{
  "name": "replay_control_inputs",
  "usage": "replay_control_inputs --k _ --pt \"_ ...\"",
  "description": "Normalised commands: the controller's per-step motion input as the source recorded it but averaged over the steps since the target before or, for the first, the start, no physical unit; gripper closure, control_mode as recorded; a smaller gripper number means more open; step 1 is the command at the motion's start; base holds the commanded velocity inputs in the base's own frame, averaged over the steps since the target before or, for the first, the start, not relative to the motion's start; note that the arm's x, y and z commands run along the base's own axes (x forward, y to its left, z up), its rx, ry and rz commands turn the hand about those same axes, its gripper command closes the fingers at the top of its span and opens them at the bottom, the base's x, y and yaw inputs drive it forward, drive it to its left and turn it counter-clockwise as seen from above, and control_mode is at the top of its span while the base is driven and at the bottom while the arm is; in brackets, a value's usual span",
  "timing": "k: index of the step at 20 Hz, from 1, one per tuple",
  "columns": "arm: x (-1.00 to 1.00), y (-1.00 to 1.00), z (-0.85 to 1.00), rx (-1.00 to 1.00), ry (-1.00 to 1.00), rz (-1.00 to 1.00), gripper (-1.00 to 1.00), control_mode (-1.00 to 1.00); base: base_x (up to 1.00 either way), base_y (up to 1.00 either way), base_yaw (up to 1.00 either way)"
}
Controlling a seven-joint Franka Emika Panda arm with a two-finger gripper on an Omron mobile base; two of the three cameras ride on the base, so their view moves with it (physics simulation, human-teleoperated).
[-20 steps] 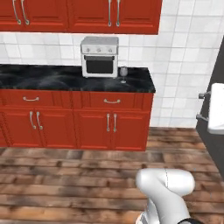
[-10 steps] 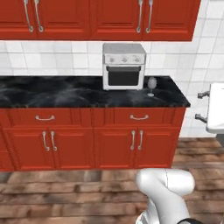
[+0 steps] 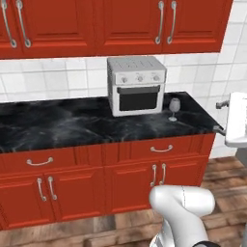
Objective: Retrieve the wine glasses from the counter and place one next to each plate.
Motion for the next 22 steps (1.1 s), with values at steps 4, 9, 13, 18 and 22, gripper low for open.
replay_control_inputs --k 4,9,13,18,22 --pt "0.00 0.00 0.00 0.00 0.00 0.00 -1.00 1.00 0.35 0.08 -0.15" --pt "0.00 0.00 0.00 0.00 0.00 0.00 -1.00 1.00 0.04 0.18 -0.12" --pt "0.00 0.00 0.00 0.00 0.00 0.00 -1.00 1.00 0.06 0.52 -0.23" --pt "0.00 0.00 0.00 0.00 0.00 0.00 -1.00 1.00 0.16 0.51 -0.30" --pt "0.00 0.00 0.00 0.00 0.00 0.00 -1.00 1.00 0.60 0.19 -0.24"
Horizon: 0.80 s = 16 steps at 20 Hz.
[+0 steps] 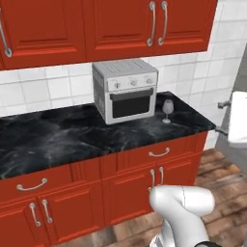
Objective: Retrieve the wine glasses from the counter and place one next to each plate.
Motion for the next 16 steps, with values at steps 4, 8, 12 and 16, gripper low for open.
replay_control_inputs --k 4,8,12,16 --pt "0.00 0.00 0.00 0.00 0.00 0.00 -1.00 1.00 0.95 0.01 -0.22" --pt "0.00 0.00 0.00 0.00 0.00 0.00 -1.00 1.00 1.00 0.00 -0.18" --pt "0.00 0.00 0.00 0.00 0.00 0.00 -1.00 1.00 0.81 -0.04 -0.09" --pt "0.00 0.00 0.00 0.00 0.00 0.00 -1.00 1.00 0.57 -0.31 -0.05"
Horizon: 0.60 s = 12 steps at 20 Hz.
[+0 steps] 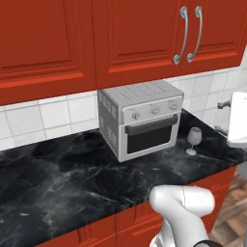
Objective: Retrieve the wine glasses from the counter and place one next to each plate.
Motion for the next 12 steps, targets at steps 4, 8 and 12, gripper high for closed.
replay_control_inputs --k 4,8,12 --pt "0.00 0.00 0.00 0.00 0.00 0.00 -1.00 1.00 0.39 -0.32 -0.10" --pt "0.00 0.00 0.00 0.00 0.00 0.00 -1.00 1.00 0.47 -0.54 -0.06" --pt "0.30 -0.81 -0.21 0.16 0.15 0.00 -1.00 -1.00 0.00 0.00 0.00"
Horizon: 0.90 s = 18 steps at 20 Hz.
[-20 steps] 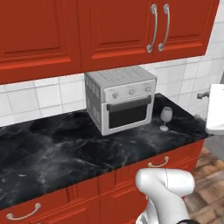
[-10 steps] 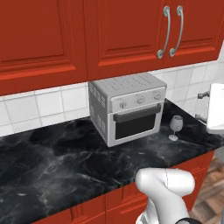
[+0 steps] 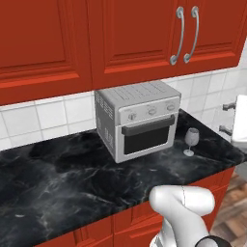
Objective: Retrieve the wine glasses from the counter and place one next to each plate.
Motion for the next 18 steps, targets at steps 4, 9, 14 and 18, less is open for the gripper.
replay_control_inputs --k 4,9,14,18 --pt "0.08 -0.83 -0.34 0.14 0.19 0.00 -1.00 -1.00 0.00 0.00 0.00" --pt "0.00 -0.44 -0.44 0.03 0.13 0.00 -1.00 -1.00 0.00 0.00 0.00" --pt "0.00 -0.41 -0.57 0.00 0.13 0.00 -1.00 -1.00 0.00 0.00 0.00" --pt "0.10 -0.40 -0.65 0.00 0.14 0.00 -1.00 -1.00 0.00 0.00 0.00"
